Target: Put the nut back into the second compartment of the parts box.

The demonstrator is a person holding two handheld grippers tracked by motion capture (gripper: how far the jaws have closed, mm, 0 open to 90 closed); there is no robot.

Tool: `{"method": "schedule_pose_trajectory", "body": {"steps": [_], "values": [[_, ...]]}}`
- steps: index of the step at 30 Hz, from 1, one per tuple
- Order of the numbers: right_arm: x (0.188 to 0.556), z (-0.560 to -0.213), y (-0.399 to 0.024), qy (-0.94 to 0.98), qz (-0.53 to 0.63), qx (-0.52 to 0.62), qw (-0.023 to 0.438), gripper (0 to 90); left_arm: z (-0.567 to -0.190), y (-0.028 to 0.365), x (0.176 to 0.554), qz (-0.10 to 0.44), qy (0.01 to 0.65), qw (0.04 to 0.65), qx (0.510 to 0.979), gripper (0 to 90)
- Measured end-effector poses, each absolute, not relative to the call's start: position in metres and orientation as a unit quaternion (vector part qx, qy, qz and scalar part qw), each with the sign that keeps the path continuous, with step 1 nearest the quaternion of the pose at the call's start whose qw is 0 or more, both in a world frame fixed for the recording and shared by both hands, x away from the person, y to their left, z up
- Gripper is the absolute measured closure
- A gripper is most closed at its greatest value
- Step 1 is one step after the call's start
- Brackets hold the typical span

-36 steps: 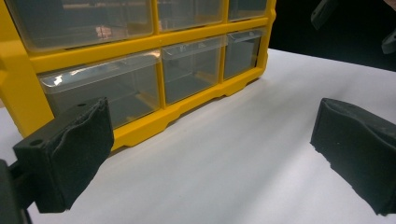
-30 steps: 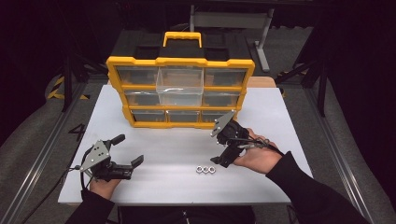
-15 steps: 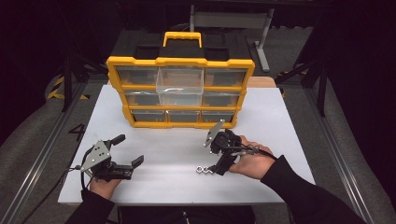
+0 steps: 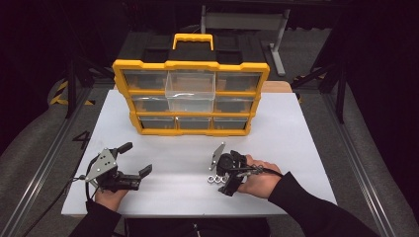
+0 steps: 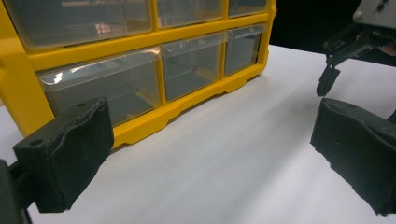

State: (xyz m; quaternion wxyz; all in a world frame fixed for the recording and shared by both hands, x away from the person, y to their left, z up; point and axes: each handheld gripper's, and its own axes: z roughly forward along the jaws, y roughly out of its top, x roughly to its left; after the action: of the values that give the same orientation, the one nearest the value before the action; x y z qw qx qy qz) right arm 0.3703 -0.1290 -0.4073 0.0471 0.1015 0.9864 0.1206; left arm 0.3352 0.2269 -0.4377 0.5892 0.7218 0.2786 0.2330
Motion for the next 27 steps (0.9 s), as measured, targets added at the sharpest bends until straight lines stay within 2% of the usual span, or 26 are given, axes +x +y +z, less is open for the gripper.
{"method": "schedule_pose_trajectory", "body": {"steps": [3,4,5,9,13,17,21,27], "values": [[0.372,-0.412,-0.129,0.988,0.111,0.099,0.044,21.5,-0.438,0.227,0.335,0.231,0.279,0.588,0.723,0.1],[0.374,-0.416,-0.129,0.989,0.106,0.093,0.041,26.6,-0.438,0.227,0.335,0.231,0.278,0.588,0.723,0.1],[0.374,-0.416,-0.129,0.989,0.106,0.093,0.041,26.6,-0.438,0.227,0.335,0.233,0.278,0.588,0.723,0.1],[0.375,-0.417,-0.129,0.990,0.098,0.097,0.037,42.8,-0.438,0.227,0.336,0.233,0.279,0.586,0.724,0.1],[0.378,-0.418,-0.128,0.990,0.099,0.099,0.035,53.4,-0.438,0.227,0.336,0.232,0.279,0.586,0.724,0.1],[0.380,-0.419,-0.127,0.990,0.094,0.101,0.027,58.3,-0.438,0.227,0.336,0.233,0.279,0.586,0.725,0.1],[0.385,-0.421,-0.128,0.990,0.091,0.109,0.017,66.8,-0.439,0.227,0.336,0.228,0.280,0.584,0.727,0.3],[0.385,-0.418,-0.130,0.990,0.087,0.114,0.012,69.5,-0.438,0.228,0.336,0.228,0.281,0.586,0.725,0.3]]}}
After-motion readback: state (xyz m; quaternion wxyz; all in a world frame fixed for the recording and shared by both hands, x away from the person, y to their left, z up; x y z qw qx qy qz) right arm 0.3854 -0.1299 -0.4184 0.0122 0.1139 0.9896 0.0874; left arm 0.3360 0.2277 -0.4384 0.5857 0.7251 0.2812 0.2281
